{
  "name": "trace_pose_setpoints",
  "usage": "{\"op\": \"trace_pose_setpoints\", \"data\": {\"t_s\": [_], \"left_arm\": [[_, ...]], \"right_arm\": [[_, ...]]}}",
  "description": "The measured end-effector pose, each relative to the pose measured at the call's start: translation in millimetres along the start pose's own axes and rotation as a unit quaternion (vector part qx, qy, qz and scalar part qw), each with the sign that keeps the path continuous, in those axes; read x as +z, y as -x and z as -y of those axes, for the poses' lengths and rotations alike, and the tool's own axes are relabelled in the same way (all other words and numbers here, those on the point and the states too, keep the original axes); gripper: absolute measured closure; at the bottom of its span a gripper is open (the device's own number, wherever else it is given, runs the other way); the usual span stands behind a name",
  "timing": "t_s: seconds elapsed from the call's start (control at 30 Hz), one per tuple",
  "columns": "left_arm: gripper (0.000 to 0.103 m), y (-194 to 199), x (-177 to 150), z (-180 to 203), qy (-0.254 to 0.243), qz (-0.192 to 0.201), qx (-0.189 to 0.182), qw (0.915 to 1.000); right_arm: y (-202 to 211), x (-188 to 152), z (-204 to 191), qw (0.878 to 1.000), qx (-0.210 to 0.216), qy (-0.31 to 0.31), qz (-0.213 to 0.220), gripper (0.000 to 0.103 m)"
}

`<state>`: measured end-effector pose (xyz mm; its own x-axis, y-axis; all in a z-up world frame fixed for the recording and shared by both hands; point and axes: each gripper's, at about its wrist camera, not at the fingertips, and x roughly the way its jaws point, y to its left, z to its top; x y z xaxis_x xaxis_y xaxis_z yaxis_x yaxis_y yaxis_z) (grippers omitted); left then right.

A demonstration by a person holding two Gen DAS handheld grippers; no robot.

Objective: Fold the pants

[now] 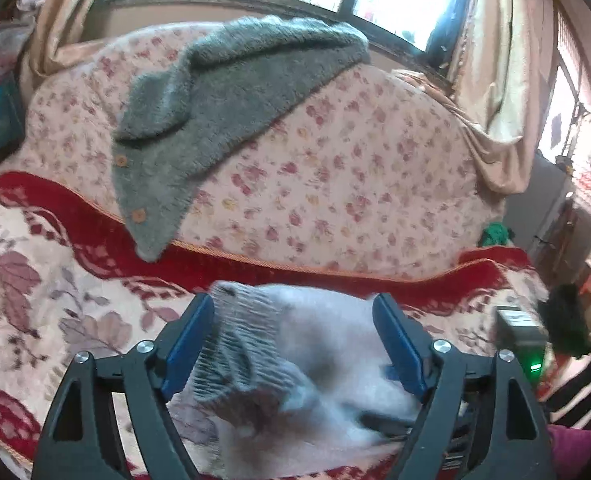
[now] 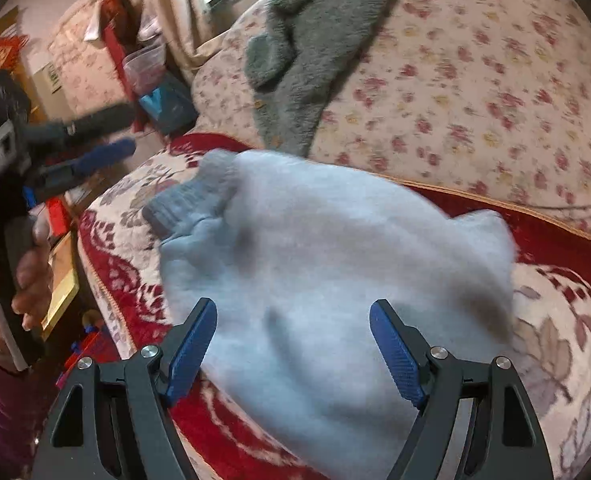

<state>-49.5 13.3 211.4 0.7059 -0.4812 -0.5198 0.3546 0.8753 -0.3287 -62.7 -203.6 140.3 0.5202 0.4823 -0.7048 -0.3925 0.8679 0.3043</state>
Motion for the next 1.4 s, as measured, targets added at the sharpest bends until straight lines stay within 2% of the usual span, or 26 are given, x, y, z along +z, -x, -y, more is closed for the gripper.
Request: {"op": "trace_pose_setpoints", "data": {"t_s": [0.17,0.27,0.33,0.4,0.47,0.6,0.7,0.93,1.17,1.4], "left_arm": [[0.022,-38,-27,5,-0.020,-0.055,0.010,0.9982],[0.022,-54,-44,-3,-0.029,-0.071,0.055,0.9955],[0.022,-62,-56,-15,-0.015,-0.084,0.065,0.9942],[0.022,-73,-69,-31,0.006,-0.108,0.073,0.9915],[0.021,-81,-81,-47,0.040,-0.119,0.061,0.9902],[0.021,-71,-83,-56,0.070,-0.100,0.040,0.9918],[0.021,-64,-81,-47,0.053,-0.097,0.057,0.9922],[0.018,-44,-75,-32,0.021,-0.076,0.085,0.9933],[0.015,-37,-68,-26,-0.002,-0.063,0.130,0.9894],[0.014,-38,-67,-25,-0.005,-0.062,0.141,0.9880]], "right_arm": [[-10,-3,-1,1.000,-0.010,-0.014,-0.006,0.019],[-6,-5,6,0.999,-0.029,-0.013,-0.010,0.019],[-7,-7,16,0.999,-0.046,-0.018,-0.018,0.019],[-9,-8,23,0.999,-0.042,-0.027,-0.022,0.019],[-12,-9,24,0.999,-0.044,-0.017,-0.027,0.019],[-6,-7,19,0.999,-0.036,0.000,-0.035,0.016],[3,-7,29,0.998,-0.032,-0.024,-0.039,0.012],[32,-15,59,0.996,-0.044,-0.068,-0.022,0.009],[46,-27,88,0.992,-0.055,-0.113,-0.027,0.005],[48,-35,99,0.990,-0.062,-0.124,-0.032,0.004]]}}
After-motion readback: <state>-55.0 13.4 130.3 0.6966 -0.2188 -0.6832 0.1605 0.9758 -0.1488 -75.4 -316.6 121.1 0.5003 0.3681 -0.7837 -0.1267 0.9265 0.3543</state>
